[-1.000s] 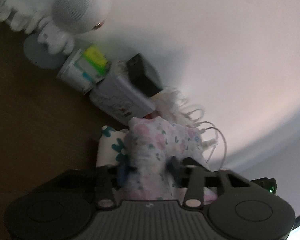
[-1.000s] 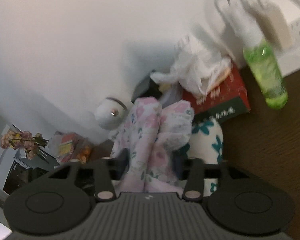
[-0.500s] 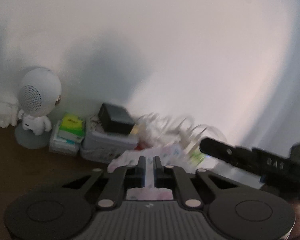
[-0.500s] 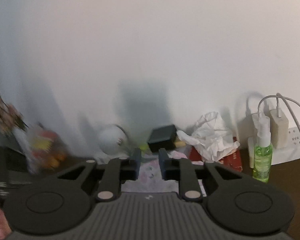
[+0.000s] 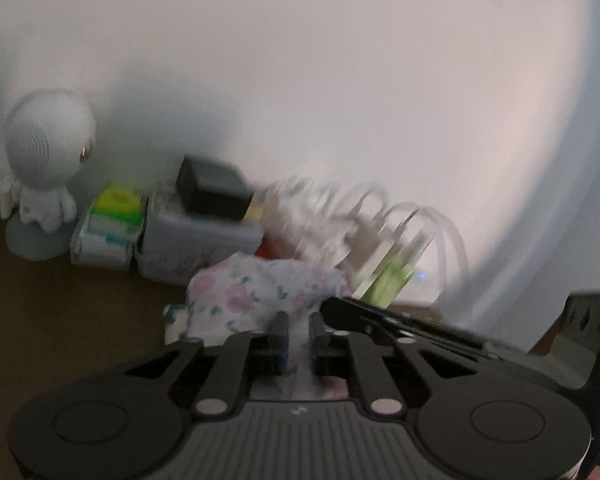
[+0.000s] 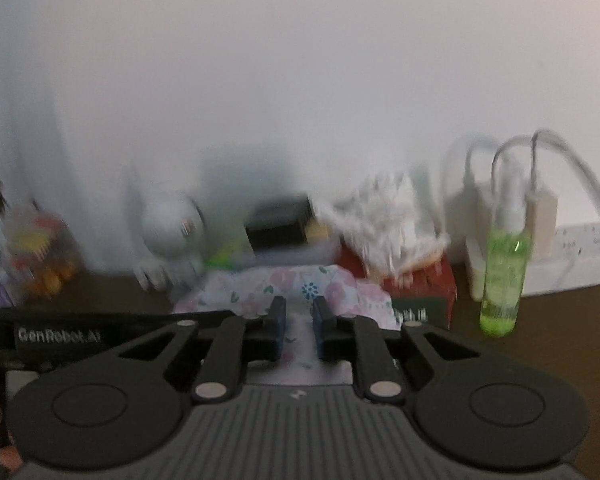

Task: Fold clothes
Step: 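Lower the dress onto the folded clothes stack with both grippers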

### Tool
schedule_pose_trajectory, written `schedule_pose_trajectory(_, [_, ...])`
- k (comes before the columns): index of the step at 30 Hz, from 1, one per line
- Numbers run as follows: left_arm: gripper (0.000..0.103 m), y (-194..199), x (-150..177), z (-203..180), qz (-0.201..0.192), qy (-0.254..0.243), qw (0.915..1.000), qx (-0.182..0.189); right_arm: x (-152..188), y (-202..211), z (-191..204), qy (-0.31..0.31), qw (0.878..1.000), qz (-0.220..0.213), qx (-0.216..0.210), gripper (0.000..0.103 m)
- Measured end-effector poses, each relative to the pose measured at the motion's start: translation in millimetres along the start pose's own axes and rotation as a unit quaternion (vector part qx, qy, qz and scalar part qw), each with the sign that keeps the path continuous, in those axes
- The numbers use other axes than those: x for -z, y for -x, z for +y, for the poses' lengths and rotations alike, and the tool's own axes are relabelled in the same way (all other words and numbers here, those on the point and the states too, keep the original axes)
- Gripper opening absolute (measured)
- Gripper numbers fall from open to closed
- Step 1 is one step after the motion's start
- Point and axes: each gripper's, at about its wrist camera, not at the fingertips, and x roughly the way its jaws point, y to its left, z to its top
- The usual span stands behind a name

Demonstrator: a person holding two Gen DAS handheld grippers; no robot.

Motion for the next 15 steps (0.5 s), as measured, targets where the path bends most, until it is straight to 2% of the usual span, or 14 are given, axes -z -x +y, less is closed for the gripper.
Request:
schedule_pose_trajectory(2, [0.034, 12.2, -10.8, 4.3, -0.024, 0.019, 0.9995, -0.002, -6.1, 20.0, 2.0, -0.007, 1.000, -0.027, -0.008, 0.019])
schedule_pose_trajectory(5, [0.034, 9.0, -22.7, 12.2, -0.020, 0.027, 0.9991, -0.024, -4.2, 38.9, 14.3, 0.023, 0.999, -0.023, -0.023, 0.019])
schedule_pose_trajectory(7, [0.027, -3.5, -23.8, 16.8, 0.000, 0.027, 0.9989, -0.039, 0.9, 42.1, 23.8, 0.048, 0.998, -0.008, -0.026, 0.020])
schedule_pose_trajectory(8, [0.018, -9.7, -22.0, 18.1, 0.011, 0.025, 0.9988, -0.042, 4.1, 40.3, 27.6, 0.060, 0.998, -0.003, -0.018, 0.020])
schedule_pose_trajectory(9, [0.014, -15.9, -20.0, 19.2, 0.023, 0.022, 0.9985, -0.044, 7.4, 38.4, 31.2, 0.072, 0.997, 0.003, -0.010, 0.020])
schedule_pose_trajectory(11, [0.011, -25.1, -12.6, 20.4, 0.041, 0.016, 0.9979, -0.047, 13.5, 31.1, 30.3, 0.077, 0.997, 0.015, 0.002, 0.019])
schedule_pose_trajectory(15, [0.011, -33.6, -5.9, 27.7, 0.046, 0.032, 0.9973, -0.047, 24.8, 19.5, 25.7, 0.070, 0.997, 0.034, 0.005, 0.019])
